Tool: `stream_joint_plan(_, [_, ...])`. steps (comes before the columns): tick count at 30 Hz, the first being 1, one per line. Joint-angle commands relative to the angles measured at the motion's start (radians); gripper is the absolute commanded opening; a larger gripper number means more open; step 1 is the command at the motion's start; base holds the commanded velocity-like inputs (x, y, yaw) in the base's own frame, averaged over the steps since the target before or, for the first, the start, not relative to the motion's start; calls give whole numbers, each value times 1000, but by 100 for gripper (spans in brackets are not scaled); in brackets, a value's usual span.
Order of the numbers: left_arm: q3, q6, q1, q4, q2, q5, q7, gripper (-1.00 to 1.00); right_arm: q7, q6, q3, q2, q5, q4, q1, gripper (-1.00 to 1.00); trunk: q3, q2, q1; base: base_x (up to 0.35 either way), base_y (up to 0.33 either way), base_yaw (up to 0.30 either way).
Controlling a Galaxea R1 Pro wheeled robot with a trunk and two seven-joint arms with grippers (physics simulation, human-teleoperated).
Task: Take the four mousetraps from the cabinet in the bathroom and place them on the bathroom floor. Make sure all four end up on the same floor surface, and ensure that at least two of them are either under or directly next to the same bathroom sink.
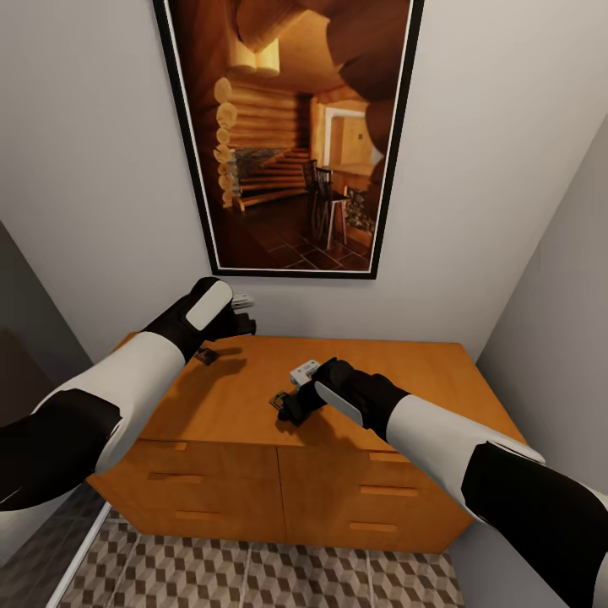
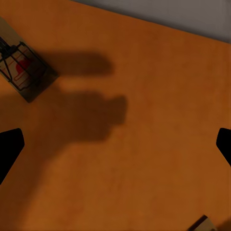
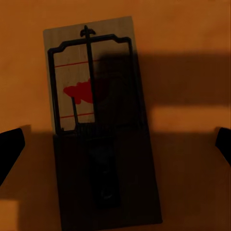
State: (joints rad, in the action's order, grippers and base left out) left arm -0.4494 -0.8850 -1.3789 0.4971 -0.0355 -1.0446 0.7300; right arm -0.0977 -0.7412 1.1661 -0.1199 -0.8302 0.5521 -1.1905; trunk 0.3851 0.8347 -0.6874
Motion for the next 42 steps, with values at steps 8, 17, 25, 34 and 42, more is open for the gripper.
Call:
stream_joint_plan(8, [0,0,0,1,-1,0,0,100,1,3,0,2,-3,-2,25,100,0,-1,0,0,0,0])
stream_joint_plan(17, [0,0,0,1,-1,0,0,100,1,11,0,2,-4,-3,27,100,0,-1,0,0,0,0])
stream_joint_plan(25, [0,0,0,1,0,-1,0,100,1,16,0,2,-4,-14,28,100,0,-1,0,0,0,0])
stream_joint_plan(34, [0,0,0,2,0,-1,0,100,1,17,1,0,-3,-33,29,100,0,-1,0,0,0,0])
stream_joint_plan(42, [1,0,0,1,0,-1,0,100,1,17,1,0,-3,-35,29,-100,0,-1,0,0,0,0])
